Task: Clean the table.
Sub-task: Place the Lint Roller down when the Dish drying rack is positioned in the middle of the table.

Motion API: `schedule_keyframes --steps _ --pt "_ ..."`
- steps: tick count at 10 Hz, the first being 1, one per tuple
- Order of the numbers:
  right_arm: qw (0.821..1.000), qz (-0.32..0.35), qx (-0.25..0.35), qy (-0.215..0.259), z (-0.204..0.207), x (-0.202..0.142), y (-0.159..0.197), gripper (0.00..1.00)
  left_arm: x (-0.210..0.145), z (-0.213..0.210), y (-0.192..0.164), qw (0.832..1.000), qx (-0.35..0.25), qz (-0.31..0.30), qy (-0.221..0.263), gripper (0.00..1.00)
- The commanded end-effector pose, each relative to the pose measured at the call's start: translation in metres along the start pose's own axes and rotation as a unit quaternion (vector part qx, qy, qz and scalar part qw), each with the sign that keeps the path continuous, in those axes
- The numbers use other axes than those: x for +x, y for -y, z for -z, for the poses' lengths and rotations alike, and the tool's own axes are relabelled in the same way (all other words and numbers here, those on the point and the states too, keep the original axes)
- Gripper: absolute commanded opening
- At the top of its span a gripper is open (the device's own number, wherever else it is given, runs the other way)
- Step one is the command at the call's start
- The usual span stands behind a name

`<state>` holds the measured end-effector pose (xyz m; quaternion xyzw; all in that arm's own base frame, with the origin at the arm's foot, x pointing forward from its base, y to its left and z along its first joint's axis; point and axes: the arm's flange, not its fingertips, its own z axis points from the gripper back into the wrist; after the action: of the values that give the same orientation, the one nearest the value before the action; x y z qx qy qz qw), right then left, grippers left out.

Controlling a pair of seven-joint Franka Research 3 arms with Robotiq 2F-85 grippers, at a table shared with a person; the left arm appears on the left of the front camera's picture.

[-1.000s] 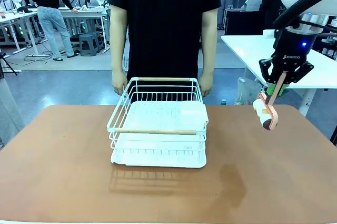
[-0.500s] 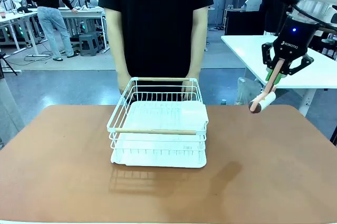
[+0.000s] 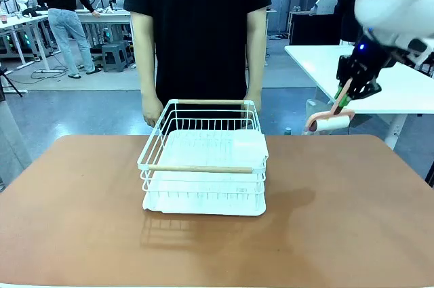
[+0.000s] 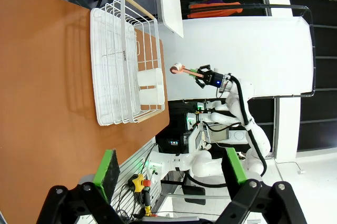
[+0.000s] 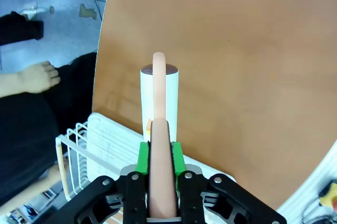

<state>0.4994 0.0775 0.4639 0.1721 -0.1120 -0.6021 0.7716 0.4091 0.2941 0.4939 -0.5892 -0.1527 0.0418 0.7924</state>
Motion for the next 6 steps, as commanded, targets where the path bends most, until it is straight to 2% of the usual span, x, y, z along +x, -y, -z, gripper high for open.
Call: schedule_keyframes --steps 1,4,6 --pt "0.999 0.021 0.032 0.033 0.040 -0.005 0.018 0.21 -0.002 -0.003 0.002 1.000 -0.013 0.004 0.003 1.00" --pt "0.998 0.036 0.041 0.001 0.073 0.000 0.026 0.21 -0.002 -0.003 0.002 1.000 -0.013 0.004 0.003 1.00" --pt "0.998 0.043 0.033 0.014 0.096 0.005 0.026 0.21 -0.002 -0.003 0.002 1.000 -0.013 0.004 0.003 1.00"
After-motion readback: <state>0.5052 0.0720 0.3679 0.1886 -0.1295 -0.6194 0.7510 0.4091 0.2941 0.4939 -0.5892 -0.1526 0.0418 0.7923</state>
